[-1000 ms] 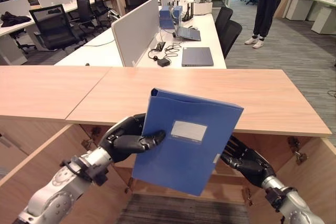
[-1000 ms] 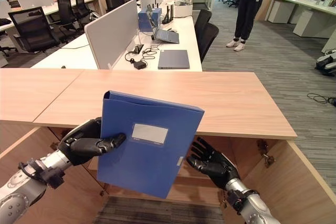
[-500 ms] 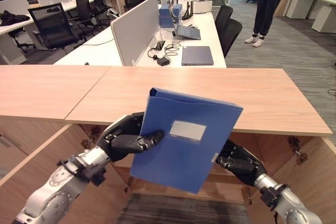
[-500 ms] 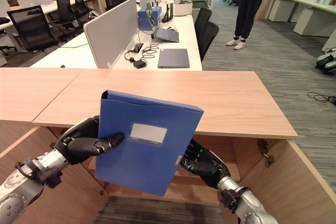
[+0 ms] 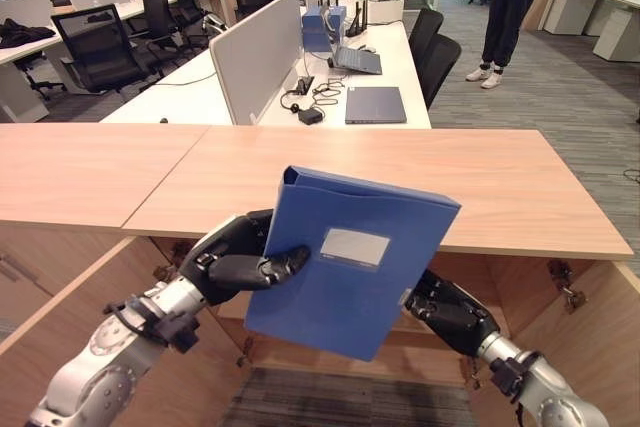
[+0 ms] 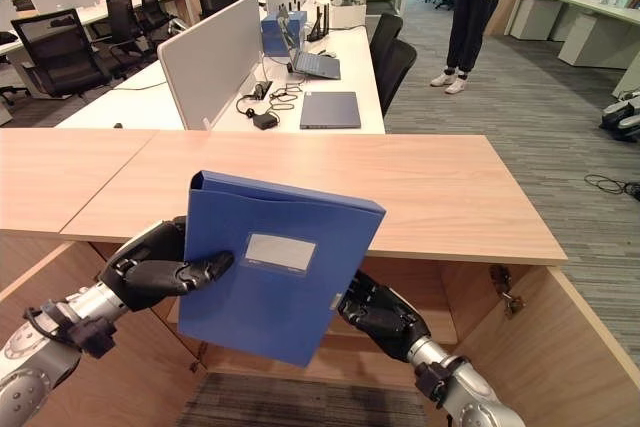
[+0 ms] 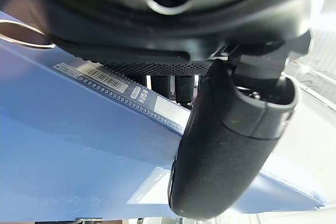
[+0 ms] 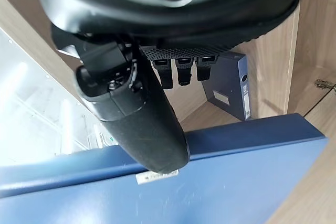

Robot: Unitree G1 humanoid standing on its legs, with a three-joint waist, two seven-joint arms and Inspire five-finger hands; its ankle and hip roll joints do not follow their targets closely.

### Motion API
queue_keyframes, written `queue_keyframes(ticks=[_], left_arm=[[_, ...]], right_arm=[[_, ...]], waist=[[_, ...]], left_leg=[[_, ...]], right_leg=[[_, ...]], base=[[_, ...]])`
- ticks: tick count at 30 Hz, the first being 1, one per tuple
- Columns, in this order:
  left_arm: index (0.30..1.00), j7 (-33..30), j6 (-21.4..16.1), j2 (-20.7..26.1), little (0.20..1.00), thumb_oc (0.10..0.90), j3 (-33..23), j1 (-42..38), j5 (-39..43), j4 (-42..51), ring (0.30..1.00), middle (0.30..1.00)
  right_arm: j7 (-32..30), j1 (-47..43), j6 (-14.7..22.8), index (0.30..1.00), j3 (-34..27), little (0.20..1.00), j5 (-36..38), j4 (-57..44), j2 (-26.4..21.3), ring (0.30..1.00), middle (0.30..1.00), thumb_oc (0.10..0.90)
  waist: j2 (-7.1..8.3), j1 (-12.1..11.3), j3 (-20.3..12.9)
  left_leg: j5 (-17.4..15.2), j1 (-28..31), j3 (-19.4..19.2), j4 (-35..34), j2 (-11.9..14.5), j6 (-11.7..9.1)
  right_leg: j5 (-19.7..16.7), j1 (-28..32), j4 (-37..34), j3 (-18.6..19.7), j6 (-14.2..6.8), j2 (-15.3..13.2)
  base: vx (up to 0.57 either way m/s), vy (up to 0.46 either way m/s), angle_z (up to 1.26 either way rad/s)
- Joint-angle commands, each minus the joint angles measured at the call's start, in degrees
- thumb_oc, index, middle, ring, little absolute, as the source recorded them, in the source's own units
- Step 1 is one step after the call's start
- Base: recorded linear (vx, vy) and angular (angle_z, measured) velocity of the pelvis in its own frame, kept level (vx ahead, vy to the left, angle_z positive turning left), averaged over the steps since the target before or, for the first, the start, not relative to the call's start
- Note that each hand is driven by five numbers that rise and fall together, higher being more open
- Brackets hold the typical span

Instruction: Put the empty folder in the office cabinet

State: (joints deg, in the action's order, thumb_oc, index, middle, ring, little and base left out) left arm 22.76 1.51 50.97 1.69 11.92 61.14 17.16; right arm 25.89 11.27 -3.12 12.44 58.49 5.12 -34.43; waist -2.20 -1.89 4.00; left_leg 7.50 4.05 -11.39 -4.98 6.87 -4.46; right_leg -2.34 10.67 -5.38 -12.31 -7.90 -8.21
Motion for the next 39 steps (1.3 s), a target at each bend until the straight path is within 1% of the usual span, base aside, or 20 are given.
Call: queue_keyframes(ticks=[1, 3, 6, 7, 11, 14, 19, 25, 27, 32, 35, 39], left_arm=[[0.300, 1.0, -6.1, -1.0, 0.300, 0.400, -7.4, -6.5, 2.0, 2.9, 0.300, 0.300], [0.300, 0.7, -6.3, -0.8, 0.300, 0.400, -9.6, -5.1, 0.9, 2.5, 0.300, 0.300], [0.300, 0.6, -6.4, -0.7, 0.300, 0.400, -10.9, -4.2, -0.4, 2.0, 0.300, 0.300], [0.300, 0.5, -6.5, -1.2, 0.300, 0.400, -12.4, -3.1, -1.1, 1.5, 0.300, 0.300], [0.300, 0.3, -6.8, -1.6, 0.300, 0.400, -14.7, -1.4, -1.8, 1.3, 0.300, 0.300], [0.300, 0.3, -6.9, -1.6, 0.300, 0.400, -16.0, -0.5, -2.2, 1.5, 0.300, 0.300], [0.300, 0.3, -6.8, -2.4, 0.300, 0.400, -16.7, 0.1, -2.6, 1.9, 0.300, 0.300], [0.300, 0.4, -7.2, -2.7, 0.300, 0.400, -16.8, -0.1, -2.8, 2.2, 0.300, 0.300], [0.300, 0.5, -7.4, -3.1, 0.300, 0.400, -16.0, -0.9, -2.8, 2.4, 0.300, 0.300], [0.300, 0.5, -7.9, -3.5, 0.300, 0.400, -14.6, -2.3, -2.9, 2.7, 0.300, 0.300], [0.300, 0.7, -8.5, -4.1, 0.300, 0.400, -12.6, -4.4, -2.8, 2.9, 0.300, 0.300], [0.300, 0.3, -9.0, -4.8, 0.300, 0.400, -10.4, -6.5, -2.9, 2.7, 0.300, 0.300]], right_arm=[[3.2, -6.7, 4.0, 0.900, -3.8, 0.900, 1.3, -3.6, -0.1, 0.900, 0.900, 0.800], [2.9, -5.8, 3.8, 0.900, -5.8, 0.900, 1.6, -3.4, -0.1, 0.900, 0.900, 0.800], [2.9, -5.4, 3.9, 0.900, -7.1, 0.900, 1.4, -3.4, -0.3, 0.900, 0.900, 0.800], [2.9, -4.7, 3.8, 0.900, -8.4, 0.900, 1.6, -3.8, -0.3, 0.900, 0.900, 0.800], [2.9, -3.9, 3.7, 0.900, -10.4, 0.900, 1.4, -4.3, -0.9, 0.900, 0.900, 0.800], [2.9, -3.1, 3.4, 0.900, -11.6, 0.900, 0.6, -4.3, -1.8, 0.900, 0.900, 0.800], [2.7, -3.0, 3.5, 0.900, -13.1, 0.900, 1.2, -4.4, -2.0, 0.900, 0.900, 0.800], [3.6, -3.8, 3.1, 0.900, -11.6, 0.900, 1.2, -8.0, -2.5, 0.900, 0.900, 0.800], [4.3, -4.1, 2.6, 0.900, -10.3, 0.900, 1.4, -10.3, -3.1, 0.900, 0.900, 0.800], [5.5, -4.8, 1.5, 0.900, -7.5, 0.900, 1.0, -12.4, -4.4, 0.900, 0.900, 0.800], [6.7, -5.2, 0.4, 0.900, -5.4, 0.900, 0.4, -14.4, -6.7, 0.900, 0.900, 0.800], [7.0, -6.2, 0.0, 0.900, -3.8, 0.900, 0.2, -14.7, -7.9, 0.900, 0.900, 0.800]], waist=[[1.47, -0.4, -0.1], [1.54, -0.3, -0.1], [1.55, -0.4, -0.1], [1.58, -0.4, -0.2], [1.54, -0.4, -0.1], [1.56, -0.3, -0.2], [1.66, -0.2, -0.1], [1.65, -0.4, -0.1], [1.65, -0.4, 0.0], [1.77, -0.4, 0.1], [1.96, -0.3, 0.1], [2.10, -0.1, 0.2]], left_leg=[[-6.8, 6.0, 1.1, 0.0, -1.5, -1.0], [-6.9, 6.0, 1.2, 0.0, -1.6, -1.0], [-6.9, 6.0, 1.3, 0.0, -1.6, -1.0], [-6.9, 5.9, 1.2, 0.0, -1.6, -1.0], [-7.0, 5.9, 1.2, 0.0, -1.6, -1.1], [-7.1, 6.0, 1.2, 0.0, -1.6, -1.1], [-7.1, 6.0, 1.2, 0.0, -1.6, -1.0], [-7.1, 5.9, 0.8, 0.0, -1.6, -1.1], [-7.1, 5.9, 0.6, 0.0, -1.5, -1.1], [-7.0, 5.9, 0.4, 0.0, -1.4, -1.1], [-6.9, 5.8, 0.4, 0.0, -1.3, -1.2], [-6.9, 5.7, 0.6, 0.0, -1.3, -1.2]], right_leg=[[4.7, -0.4, 2.6, 0.0, -0.7, 1.4], [4.7, -0.5, 2.6, 0.0, -0.7, 1.4], [4.7, -0.5, 2.6, 0.0, -0.7, 1.4], [4.7, -0.4, 2.6, 0.0, -0.7, 1.4], [4.7, -0.4, 2.5, 0.0, -0.7, 1.4], [4.8, -0.4, 2.5, 0.0, -0.7, 1.5], [4.7, -0.4, 2.4, 0.0, -0.7, 1.5], [4.4, -0.4, 2.0, 0.0, -0.8, 1.5], [4.4, -0.4, 1.9, 0.0, -0.8, 1.6], [4.4, -0.6, 1.9, 0.2, -0.7, 1.7], [4.4, -0.6, 1.8, 0.2, -0.7, 1.7], [4.5, -0.7, 2.0, 0.3, -0.7, 1.7]], base=[[0.00, 0.000, 0.00], [0.00, 0.000, 0.00], [0.00, 0.000, 0.00], [0.00, 0.000, 0.00], [0.00, 0.000, 0.01], [0.00, -0.003, 0.03], [0.00, 0.000, 0.00], [0.00, 0.000, 0.00], [0.00, 0.000, 0.00], [0.00, -0.002, -0.01], [0.00, 0.000, 0.00], [0.00, 0.000, 0.00]])
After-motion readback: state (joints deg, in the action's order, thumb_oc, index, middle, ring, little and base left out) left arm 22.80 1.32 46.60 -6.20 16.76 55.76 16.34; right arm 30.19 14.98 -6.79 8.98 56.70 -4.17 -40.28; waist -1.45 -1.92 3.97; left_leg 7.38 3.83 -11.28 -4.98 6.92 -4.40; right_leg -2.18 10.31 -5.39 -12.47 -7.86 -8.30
